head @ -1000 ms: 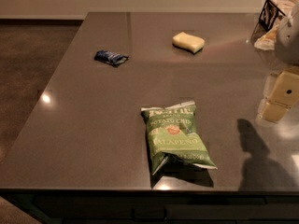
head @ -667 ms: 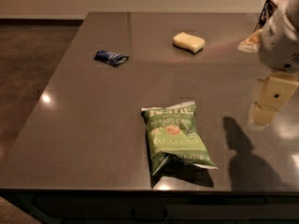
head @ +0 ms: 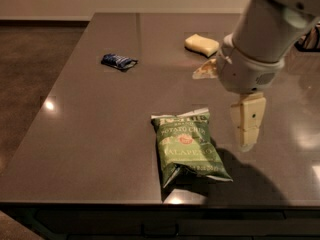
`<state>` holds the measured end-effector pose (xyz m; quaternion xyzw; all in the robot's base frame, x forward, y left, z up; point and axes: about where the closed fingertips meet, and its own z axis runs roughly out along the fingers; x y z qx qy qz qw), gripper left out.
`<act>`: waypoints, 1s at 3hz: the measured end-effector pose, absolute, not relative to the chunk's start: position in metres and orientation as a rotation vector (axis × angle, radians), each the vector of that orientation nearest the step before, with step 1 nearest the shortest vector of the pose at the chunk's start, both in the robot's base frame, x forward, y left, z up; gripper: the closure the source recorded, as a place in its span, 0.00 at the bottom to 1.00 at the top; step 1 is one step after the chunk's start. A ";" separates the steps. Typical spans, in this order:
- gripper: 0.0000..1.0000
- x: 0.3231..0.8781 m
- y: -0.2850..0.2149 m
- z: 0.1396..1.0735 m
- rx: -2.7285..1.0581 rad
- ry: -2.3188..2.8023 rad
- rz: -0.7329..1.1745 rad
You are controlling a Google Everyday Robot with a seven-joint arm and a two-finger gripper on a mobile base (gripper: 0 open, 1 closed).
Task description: Move green jalapeno chip bag near rxbar blueberry
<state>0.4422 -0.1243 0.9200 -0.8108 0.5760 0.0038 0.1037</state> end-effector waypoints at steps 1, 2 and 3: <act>0.00 0.433 -0.097 0.895 -2.625 1.430 0.081; 0.00 0.419 -0.080 0.874 -2.756 1.245 0.148; 0.00 0.413 -0.071 0.856 -2.817 1.160 0.174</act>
Offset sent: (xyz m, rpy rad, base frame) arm -0.0462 0.0595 -0.0732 -0.0657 0.1772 0.5873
